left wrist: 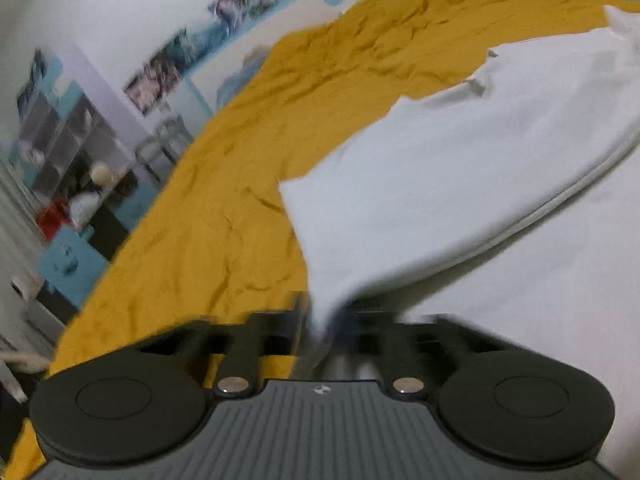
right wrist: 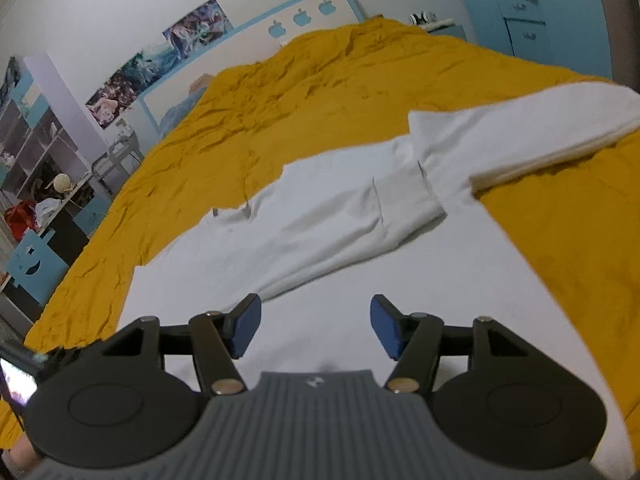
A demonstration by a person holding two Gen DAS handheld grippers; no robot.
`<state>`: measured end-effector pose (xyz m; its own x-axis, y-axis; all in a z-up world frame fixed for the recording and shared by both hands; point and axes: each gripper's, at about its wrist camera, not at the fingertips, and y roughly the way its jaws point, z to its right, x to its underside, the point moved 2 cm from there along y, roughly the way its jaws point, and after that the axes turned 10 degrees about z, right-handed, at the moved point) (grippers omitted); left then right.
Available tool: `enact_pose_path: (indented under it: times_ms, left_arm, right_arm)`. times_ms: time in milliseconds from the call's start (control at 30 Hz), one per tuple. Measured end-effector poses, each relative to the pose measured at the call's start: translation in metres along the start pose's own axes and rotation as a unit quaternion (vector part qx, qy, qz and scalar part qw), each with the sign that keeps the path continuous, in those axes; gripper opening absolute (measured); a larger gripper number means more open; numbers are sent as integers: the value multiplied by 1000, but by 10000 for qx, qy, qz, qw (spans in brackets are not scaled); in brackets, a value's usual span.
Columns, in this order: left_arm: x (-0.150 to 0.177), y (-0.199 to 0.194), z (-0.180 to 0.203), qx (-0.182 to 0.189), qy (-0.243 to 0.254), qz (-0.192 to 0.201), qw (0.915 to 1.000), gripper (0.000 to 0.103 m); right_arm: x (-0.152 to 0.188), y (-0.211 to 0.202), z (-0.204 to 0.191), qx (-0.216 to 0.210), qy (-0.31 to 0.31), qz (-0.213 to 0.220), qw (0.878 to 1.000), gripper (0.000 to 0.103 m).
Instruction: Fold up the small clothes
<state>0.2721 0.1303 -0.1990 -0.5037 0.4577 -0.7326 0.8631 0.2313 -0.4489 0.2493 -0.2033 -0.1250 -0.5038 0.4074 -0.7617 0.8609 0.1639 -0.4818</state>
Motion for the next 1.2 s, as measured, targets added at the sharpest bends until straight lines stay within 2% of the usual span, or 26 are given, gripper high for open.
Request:
enact_pose_path:
  times_ms: [67,167,300,367,467,533,567,633,767,833,867,900,933,967,1000,1033,1133,1200]
  left_arm:
    - [3,-9,-10,-156,-429,245,9987,8]
    - [7,-22,-24,-363,-782,488,9951,8]
    - [19,-14,-33,-185,-1151,99,9931,10]
    - [22,-10,-34,-149,-1251,-15,9920,15]
    - [28,-9,-45,-140,-1601,-147,9869,34]
    - [36,-13,-58,-119,-2040,-218,9787,56]
    - [39,-15,-65,-21,-2206,-262,9750,58]
    - [43,-21,-79,404,-2376,-332,9700,60]
    - [44,-44,-104,1209,-2175,-372,9678,61]
    - [40,-58,-119,1574,-2327,-128,9596,61]
    - [37,-63,-128,1705,-2596,64,9505,61]
    - [34,-64,-135,1809,-2941,174,9383,58]
    - [32,-63,-141,1967,-3403,260,9191,46]
    - [30,-58,-141,2039,-3689,285,9064,37]
    - [27,-51,-139,2046,-3885,276,8980,18]
    - [25,-44,-133,1992,-3901,217,8987,4]
    - [28,-23,-105,1730,-3521,-266,9195,0]
    - [35,-14,-92,1622,-3402,-558,9246,0]
  right_arm:
    - [3,0,-2,-5,44,-40,10000,57]
    - [4,-1,-5,-79,-37,-75,9999,57]
    - [6,3,0,21,39,-158,9999,57]
    - [7,4,2,5,137,-195,9997,57]
    - [7,3,4,29,85,-191,9998,57]
    - [5,1,7,35,122,-178,9998,57]
    - [4,0,8,28,153,-164,9997,57]
    - [3,-1,12,40,183,-145,9997,57]
    - [1,-3,19,52,270,-134,9995,57]
    - [1,-2,22,55,346,-136,9993,57]
    - [2,-2,22,52,371,-145,9992,57]
    - [3,-2,22,48,380,-151,9992,57]
    - [3,-2,22,42,376,-154,9992,57]
    - [3,-2,22,39,363,-153,9992,57]
    - [3,-2,23,40,341,-148,9993,57]
    - [2,-3,23,54,330,-121,9994,57]
    - [-4,-10,31,140,358,-3,9993,58]
    - [-13,-18,41,204,342,139,9991,58]
